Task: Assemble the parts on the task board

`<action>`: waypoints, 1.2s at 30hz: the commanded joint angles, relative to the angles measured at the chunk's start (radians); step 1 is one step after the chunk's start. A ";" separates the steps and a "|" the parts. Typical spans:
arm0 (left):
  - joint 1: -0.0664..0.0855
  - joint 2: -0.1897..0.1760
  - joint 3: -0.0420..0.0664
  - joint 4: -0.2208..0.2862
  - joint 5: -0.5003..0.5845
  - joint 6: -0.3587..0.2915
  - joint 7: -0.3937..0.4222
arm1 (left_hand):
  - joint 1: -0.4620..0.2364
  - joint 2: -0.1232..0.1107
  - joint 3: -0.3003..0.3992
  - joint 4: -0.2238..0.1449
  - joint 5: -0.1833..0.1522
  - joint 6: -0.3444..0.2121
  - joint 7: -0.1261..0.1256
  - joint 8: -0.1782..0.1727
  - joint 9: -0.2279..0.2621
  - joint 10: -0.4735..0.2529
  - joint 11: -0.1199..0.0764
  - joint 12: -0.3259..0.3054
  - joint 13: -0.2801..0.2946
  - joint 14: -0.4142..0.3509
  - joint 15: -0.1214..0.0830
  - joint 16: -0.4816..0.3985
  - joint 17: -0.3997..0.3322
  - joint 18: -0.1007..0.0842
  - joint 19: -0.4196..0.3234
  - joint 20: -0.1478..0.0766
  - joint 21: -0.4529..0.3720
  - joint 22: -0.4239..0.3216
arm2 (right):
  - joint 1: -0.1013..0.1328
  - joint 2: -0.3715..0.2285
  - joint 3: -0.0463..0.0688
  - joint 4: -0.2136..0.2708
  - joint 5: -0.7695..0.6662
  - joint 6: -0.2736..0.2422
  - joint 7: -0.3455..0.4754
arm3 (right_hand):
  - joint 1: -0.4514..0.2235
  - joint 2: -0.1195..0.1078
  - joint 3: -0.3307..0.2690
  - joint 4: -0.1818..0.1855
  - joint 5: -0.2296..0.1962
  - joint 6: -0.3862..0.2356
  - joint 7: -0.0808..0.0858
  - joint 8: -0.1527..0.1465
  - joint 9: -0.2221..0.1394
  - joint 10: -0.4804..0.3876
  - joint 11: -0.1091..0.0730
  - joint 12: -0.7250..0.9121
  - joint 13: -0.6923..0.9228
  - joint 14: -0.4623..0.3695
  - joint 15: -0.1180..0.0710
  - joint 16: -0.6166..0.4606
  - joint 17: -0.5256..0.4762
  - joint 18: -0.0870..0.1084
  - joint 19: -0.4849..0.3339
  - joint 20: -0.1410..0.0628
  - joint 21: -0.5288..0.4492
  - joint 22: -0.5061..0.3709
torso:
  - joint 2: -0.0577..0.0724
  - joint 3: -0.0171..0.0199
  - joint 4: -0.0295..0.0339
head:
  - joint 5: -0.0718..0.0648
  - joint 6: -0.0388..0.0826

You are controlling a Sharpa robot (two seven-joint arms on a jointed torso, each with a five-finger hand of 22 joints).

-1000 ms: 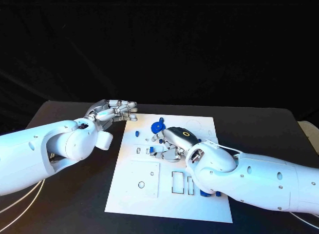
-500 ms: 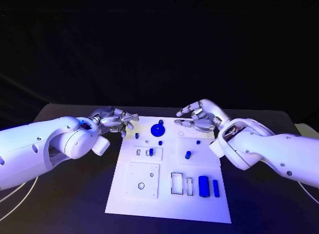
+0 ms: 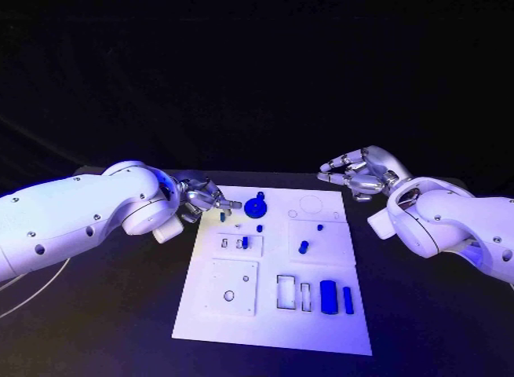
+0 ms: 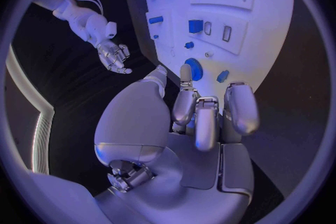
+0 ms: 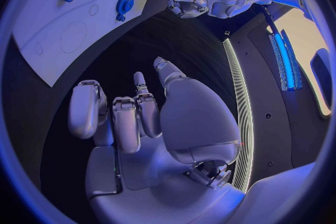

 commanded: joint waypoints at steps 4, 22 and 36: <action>0.012 0.052 -0.019 -0.023 -0.207 0.111 -0.144 | -0.016 -0.002 -0.021 0.000 0.001 -0.018 0.000 0.018 0.022 -0.015 -0.001 0.001 -0.004 0.087 -0.006 0.002 0.196 -0.020 0.003 -0.001 0.007 0.004 | 0.001 -0.008 0.001 -0.008 0.005 0.025 -0.003 | 0.000 0.004 -0.007 0.002 0.009 -0.006 -0.002 0.006 -0.002 -0.004 -0.006 -0.008 0.103 0.080 -0.007 -0.005 0.164 0.005 -0.002 -0.006 -0.006 0.024 | -0.002 0.0023 0.0005 | 0.003 -0.007; 0.018 0.152 -0.032 -0.068 -0.265 0.161 -0.175 | -0.059 0.008 -0.079 0.001 0.001 -0.033 -0.005 0.052 0.070 -0.011 -0.005 0.017 0.016 0.088 -0.008 0.001 0.197 -0.023 0.007 -0.002 0.016 0.022 | 0.002 -0.010 0.000 -0.018 -0.023 0.022 -0.017 | -0.001 0.004 -0.010 0.002 0.018 -0.009 -0.001 0.007 -0.003 -0.005 -0.006 -0.010 0.100 0.079 -0.007 -0.007 0.160 0.005 -0.003 -0.006 -0.009 0.022 | 0.000 0.0014 0.0011 | 0.007 -0.020; 0.018 0.201 -0.039 -0.098 -0.255 0.221 -0.179 | -0.051 0.021 -0.083 -0.001 0.002 -0.039 -0.005 0.057 0.081 -0.015 -0.005 0.014 0.013 0.087 -0.009 0.000 0.196 -0.023 0.005 -0.002 0.016 0.020 | 0.001 -0.004 0.000 -0.023 -0.027 0.020 -0.016 | 0.001 0.005 -0.014 0.002 0.026 -0.020 0.001 0.007 -0.006 -0.027 -0.005 -0.031 0.076 0.073 -0.006 -0.021 0.139 0.010 -0.016 -0.006 -0.032 0.006 | 0.002 0.0016 -0.0001 | 0.006 -0.027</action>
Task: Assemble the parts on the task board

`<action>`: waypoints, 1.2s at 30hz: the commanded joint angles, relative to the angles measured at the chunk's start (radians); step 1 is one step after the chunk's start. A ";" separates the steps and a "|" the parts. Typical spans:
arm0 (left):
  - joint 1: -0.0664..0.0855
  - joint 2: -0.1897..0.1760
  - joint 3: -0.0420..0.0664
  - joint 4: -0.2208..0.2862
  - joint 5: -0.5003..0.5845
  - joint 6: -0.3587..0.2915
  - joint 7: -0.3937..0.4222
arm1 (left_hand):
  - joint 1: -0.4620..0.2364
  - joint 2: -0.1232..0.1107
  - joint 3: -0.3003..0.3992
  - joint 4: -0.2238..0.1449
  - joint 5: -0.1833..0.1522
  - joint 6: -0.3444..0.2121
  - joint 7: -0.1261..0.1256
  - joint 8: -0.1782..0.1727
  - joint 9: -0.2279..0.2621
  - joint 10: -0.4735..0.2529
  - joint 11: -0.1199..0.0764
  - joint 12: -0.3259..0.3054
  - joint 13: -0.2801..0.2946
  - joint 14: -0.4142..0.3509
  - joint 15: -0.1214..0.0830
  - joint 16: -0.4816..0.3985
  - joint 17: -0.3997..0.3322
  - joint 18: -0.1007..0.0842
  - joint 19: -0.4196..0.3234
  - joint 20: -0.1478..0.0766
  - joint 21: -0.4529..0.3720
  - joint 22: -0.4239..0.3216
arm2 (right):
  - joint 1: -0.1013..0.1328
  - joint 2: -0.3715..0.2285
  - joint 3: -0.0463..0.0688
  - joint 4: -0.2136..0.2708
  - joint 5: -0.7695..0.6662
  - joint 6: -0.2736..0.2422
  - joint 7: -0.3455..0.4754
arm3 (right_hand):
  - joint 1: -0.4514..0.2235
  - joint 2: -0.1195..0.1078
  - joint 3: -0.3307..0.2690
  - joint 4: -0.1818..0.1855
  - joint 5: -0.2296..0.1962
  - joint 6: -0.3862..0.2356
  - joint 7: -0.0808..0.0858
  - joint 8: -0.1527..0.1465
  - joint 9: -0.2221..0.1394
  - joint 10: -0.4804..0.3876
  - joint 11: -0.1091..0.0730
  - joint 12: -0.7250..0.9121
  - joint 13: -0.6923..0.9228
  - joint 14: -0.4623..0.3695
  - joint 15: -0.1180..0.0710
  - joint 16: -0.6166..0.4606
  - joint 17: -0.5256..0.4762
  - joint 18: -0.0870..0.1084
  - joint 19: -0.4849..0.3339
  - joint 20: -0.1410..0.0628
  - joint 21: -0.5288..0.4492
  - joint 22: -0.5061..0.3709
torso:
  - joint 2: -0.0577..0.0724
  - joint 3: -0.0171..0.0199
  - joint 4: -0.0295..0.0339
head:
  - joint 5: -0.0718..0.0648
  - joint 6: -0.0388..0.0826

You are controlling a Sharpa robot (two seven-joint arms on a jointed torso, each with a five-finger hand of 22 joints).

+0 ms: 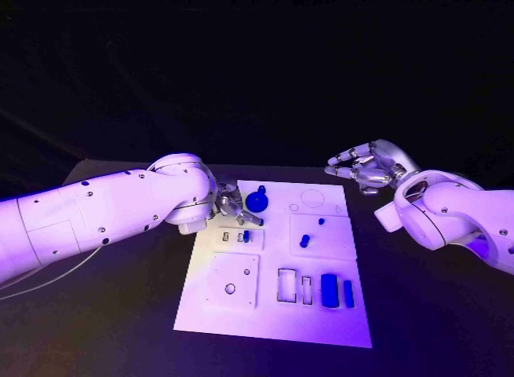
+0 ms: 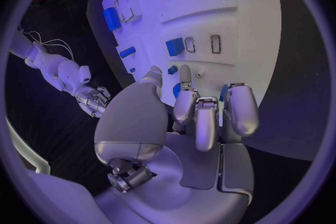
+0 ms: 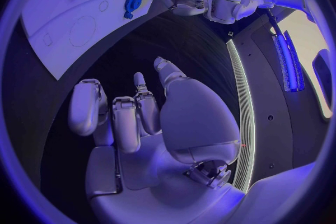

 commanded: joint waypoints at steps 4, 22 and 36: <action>0.001 0.009 -0.002 -0.010 -0.003 0.067 -0.008 | 0.006 0.014 -0.004 -0.002 0.002 -0.010 -0.002 0.006 0.005 -0.003 -0.003 0.001 0.000 0.084 -0.005 0.000 0.196 -0.007 0.005 -0.002 0.004 0.001 | 0.000 0.002 0.000 -0.001 -0.013 0.007 -0.002 | 0.001 0.005 -0.006 -0.001 0.006 -0.006 0.001 0.004 -0.001 -0.007 0.001 -0.006 0.076 0.073 -0.007 -0.005 0.139 0.010 -0.008 0.001 -0.005 0.006 | -0.001 0.0001 0.0003 | 0.001 -0.005; 0.001 0.010 -0.003 -0.014 -0.003 0.113 -0.013 | 0.012 0.022 -0.004 -0.002 0.002 -0.011 -0.002 0.009 0.010 -0.001 -0.003 0.005 0.005 0.084 -0.005 0.000 0.196 -0.008 0.007 -0.002 0.007 0.006 | 0.000 0.005 0.000 -0.003 -0.013 0.009 -0.003 | 0.001 0.005 -0.006 -0.001 0.006 -0.006 0.001 0.004 -0.001 -0.007 0.001 -0.006 0.076 0.073 -0.007 -0.005 0.139 0.010 -0.008 0.001 -0.005 0.006 | -0.001 0.0003 0.0011 | 0.003 -0.008; 0.001 0.014 -0.004 -0.013 0.018 0.137 -0.014 | 0.034 0.031 0.003 -0.004 0.002 -0.015 -0.003 0.013 0.020 -0.002 -0.004 0.005 0.005 0.083 -0.005 -0.001 0.195 -0.008 0.006 -0.001 0.008 0.008 | -0.002 0.011 0.000 -0.007 -0.019 0.012 -0.004 | 0.002 0.007 -0.006 -0.001 0.007 -0.007 0.002 0.005 -0.002 -0.008 0.001 -0.007 0.075 0.073 -0.006 -0.006 0.138 0.011 -0.010 0.001 -0.008 0.004 | -0.001 0.0003 0.0000 | 0.004 -0.009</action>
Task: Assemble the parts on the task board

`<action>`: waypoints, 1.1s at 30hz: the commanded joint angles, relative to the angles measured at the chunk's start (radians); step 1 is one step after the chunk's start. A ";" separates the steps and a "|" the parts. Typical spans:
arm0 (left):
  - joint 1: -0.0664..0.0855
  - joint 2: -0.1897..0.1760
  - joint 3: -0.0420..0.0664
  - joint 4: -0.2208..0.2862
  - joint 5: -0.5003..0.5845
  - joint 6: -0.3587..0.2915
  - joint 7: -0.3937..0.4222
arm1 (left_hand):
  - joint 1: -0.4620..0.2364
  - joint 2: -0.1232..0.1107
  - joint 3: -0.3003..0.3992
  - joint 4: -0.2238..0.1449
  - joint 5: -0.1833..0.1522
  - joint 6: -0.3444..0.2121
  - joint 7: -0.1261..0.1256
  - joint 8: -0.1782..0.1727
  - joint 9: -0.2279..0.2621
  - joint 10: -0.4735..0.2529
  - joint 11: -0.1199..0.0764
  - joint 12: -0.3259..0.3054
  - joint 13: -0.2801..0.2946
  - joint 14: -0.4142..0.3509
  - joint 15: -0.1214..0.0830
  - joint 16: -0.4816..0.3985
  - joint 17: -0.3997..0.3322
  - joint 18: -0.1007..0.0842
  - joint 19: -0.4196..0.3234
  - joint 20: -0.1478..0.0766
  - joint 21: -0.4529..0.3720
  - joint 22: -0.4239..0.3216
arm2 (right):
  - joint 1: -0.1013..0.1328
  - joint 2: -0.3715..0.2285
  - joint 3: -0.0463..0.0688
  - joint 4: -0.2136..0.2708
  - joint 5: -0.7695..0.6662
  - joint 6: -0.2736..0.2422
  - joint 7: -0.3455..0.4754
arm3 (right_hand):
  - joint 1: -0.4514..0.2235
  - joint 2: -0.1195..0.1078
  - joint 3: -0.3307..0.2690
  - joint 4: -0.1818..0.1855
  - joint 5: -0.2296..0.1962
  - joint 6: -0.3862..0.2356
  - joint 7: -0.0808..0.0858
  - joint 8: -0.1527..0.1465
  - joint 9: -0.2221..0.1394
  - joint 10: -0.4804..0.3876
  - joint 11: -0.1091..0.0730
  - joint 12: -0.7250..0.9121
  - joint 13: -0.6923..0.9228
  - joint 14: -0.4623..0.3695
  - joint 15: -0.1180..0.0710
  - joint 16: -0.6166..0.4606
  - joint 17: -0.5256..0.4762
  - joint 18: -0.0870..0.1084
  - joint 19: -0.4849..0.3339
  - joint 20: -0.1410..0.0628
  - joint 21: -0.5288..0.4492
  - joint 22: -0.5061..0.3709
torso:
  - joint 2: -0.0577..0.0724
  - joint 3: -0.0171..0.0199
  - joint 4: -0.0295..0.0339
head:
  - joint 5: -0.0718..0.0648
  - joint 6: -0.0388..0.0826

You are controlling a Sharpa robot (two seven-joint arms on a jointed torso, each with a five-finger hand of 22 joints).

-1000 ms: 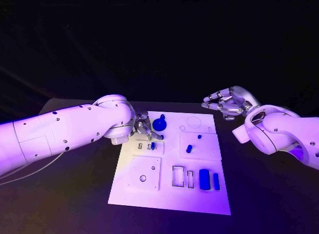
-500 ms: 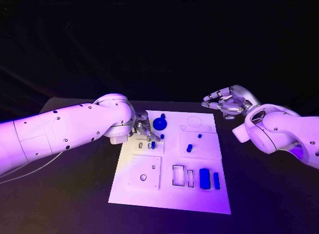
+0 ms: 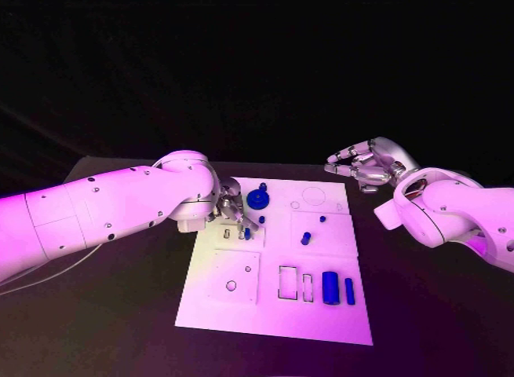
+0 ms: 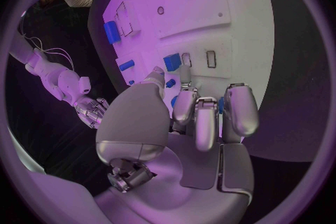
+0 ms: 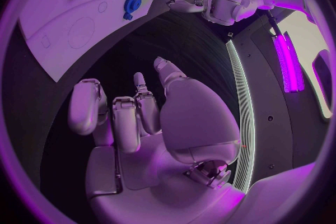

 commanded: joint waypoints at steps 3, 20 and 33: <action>0.001 0.004 0.000 0.002 0.020 0.032 -0.002 | 0.014 0.009 0.005 -0.004 0.002 -0.006 -0.001 0.006 0.004 -0.002 -0.004 0.005 0.001 0.084 -0.005 -0.001 0.196 -0.009 0.007 -0.001 0.005 0.002 | -0.001 0.002 0.000 -0.002 -0.014 0.011 -0.003 | 0.002 0.007 -0.006 -0.001 0.004 -0.007 0.002 0.005 -0.001 -0.009 0.001 -0.003 0.075 0.073 -0.006 -0.006 0.137 0.011 -0.006 -0.003 -0.004 0.005 | 0.001 -0.0003 -0.0006 | -0.001 0.000; 0.001 0.012 0.000 -0.005 0.039 0.045 -0.004 | 0.034 0.020 0.017 -0.005 0.002 -0.008 -0.001 0.008 0.013 -0.001 -0.004 0.007 0.004 0.084 -0.006 -0.001 0.196 -0.009 0.007 -0.001 0.007 0.005 | -0.001 0.006 0.000 -0.001 -0.034 0.027 -0.017 | 0.006 0.009 -0.006 -0.003 0.002 -0.008 0.002 0.007 -0.002 -0.010 0.001 -0.005 0.073 0.072 -0.006 -0.009 0.134 0.012 -0.008 -0.003 -0.009 0.002 | 0.001 -0.0009 -0.0007 | -0.003 -0.007; 0.001 0.011 0.000 -0.009 0.045 0.066 -0.006 | 0.071 0.030 0.043 -0.007 0.003 -0.014 -0.002 0.008 0.025 -0.002 -0.005 0.007 0.005 0.084 -0.006 -0.001 0.197 -0.009 0.006 0.000 0.008 0.008 | -0.001 0.006 0.000 0.000 -0.046 0.037 -0.027 | 0.006 0.008 -0.007 -0.003 0.002 -0.009 0.002 0.008 -0.002 -0.010 0.001 -0.006 0.072 0.072 -0.006 -0.009 0.134 0.012 -0.008 -0.003 -0.010 0.001 | 0.000 0.0000 -0.0008 | -0.004 -0.012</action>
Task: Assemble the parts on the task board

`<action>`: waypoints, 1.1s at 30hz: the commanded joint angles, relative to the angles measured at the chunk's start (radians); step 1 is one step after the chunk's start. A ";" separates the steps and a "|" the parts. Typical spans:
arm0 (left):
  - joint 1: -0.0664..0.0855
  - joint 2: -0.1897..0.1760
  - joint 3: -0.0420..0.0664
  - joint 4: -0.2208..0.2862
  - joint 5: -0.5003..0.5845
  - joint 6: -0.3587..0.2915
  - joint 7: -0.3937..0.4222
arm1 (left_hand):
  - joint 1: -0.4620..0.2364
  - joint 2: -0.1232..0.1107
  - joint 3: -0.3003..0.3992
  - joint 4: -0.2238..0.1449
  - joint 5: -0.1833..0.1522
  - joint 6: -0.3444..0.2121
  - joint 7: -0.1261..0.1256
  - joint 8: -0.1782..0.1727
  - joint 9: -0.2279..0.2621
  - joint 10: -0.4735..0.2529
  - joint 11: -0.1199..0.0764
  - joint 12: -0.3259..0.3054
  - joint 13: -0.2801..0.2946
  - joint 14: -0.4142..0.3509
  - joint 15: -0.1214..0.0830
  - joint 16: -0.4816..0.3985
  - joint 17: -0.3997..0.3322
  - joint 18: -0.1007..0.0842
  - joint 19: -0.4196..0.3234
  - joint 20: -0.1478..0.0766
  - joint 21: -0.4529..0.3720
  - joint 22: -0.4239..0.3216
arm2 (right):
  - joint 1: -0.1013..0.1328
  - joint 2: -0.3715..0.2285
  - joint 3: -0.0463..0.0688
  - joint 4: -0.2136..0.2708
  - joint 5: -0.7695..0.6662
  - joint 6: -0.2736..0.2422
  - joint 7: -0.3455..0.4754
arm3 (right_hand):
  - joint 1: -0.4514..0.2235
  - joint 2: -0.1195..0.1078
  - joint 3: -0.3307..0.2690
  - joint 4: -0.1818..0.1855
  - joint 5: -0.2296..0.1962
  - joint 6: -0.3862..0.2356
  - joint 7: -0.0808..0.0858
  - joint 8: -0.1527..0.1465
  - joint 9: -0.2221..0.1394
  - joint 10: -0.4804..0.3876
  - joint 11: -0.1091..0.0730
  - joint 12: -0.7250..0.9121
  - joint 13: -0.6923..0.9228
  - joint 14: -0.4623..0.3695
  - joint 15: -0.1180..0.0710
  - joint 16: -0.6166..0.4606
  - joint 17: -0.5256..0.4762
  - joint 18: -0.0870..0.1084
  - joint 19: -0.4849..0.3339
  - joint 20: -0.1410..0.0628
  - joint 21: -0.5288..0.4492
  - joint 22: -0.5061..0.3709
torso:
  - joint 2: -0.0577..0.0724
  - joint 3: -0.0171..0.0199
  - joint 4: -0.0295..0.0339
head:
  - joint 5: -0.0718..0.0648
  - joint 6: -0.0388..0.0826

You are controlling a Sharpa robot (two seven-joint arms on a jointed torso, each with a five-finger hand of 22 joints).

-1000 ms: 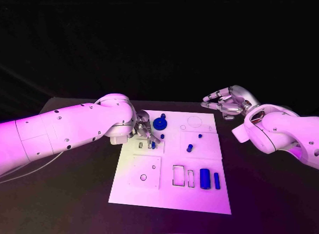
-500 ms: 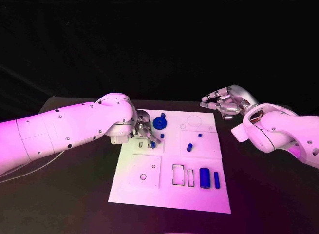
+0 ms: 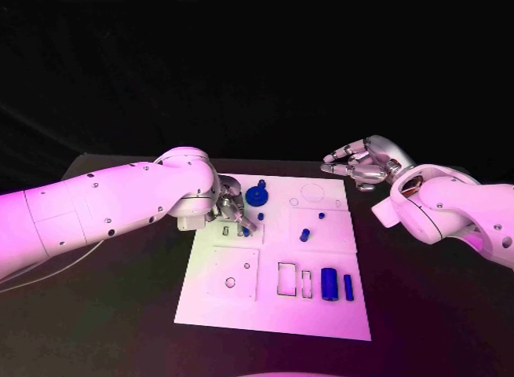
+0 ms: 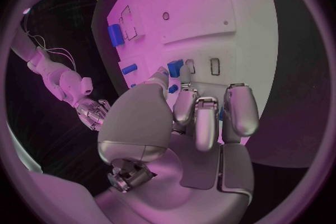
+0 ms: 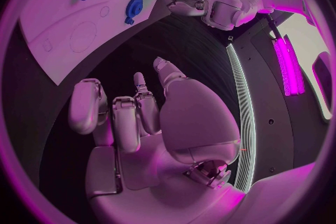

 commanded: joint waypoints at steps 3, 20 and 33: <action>0.001 0.003 0.000 -0.003 0.009 0.032 -0.003 | 0.015 0.003 0.011 -0.001 0.003 -0.006 0.000 0.004 0.003 -0.003 -0.005 0.003 0.001 0.084 -0.006 -0.001 0.196 -0.009 0.006 0.000 0.005 0.001 | 0.000 0.000 0.000 0.002 -0.016 0.015 -0.007 | 0.002 0.004 -0.004 0.000 0.002 -0.009 0.002 0.004 -0.001 -0.007 -0.003 -0.006 0.072 0.072 -0.006 -0.005 0.134 0.012 -0.005 0.001 -0.006 0.001 | 0.000 0.0005 -0.0012 | 0.000 -0.001; 0.001 0.006 0.001 -0.011 0.029 0.020 -0.003 | 0.140 0.037 0.159 -0.029 0.004 -0.025 -0.006 -0.008 0.021 -0.006 -0.012 -0.002 0.002 0.084 -0.013 -0.002 0.198 -0.009 0.004 -0.004 0.007 0.005 | 0.000 -0.001 0.000 0.005 -0.017 0.019 -0.008 | 0.002 0.005 -0.005 0.000 0.001 -0.009 0.002 0.005 -0.001 -0.006 -0.003 -0.005 0.073 0.072 -0.006 -0.006 0.133 0.012 -0.005 0.001 -0.007 -0.001 | -0.001 0.0003 0.0001 | -0.002 -0.002; 0.001 0.003 0.000 -0.014 0.080 0.001 0.000 | 0.151 -0.062 0.518 -0.086 0.001 -0.041 0.010 -0.007 0.062 -0.006 -0.002 -0.017 -0.005 0.085 -0.006 -0.003 0.199 -0.009 0.002 0.001 0.007 0.009 | 0.000 -0.002 0.000 0.005 -0.017 0.027 -0.011 | 0.002 0.005 -0.005 0.000 0.001 -0.009 0.002 0.005 -0.001 -0.006 -0.003 -0.005 0.073 0.072 -0.006 -0.006 0.133 0.012 -0.005 0.001 -0.007 -0.001 | -0.001 0.0006 0.0008 | 0.000 -0.001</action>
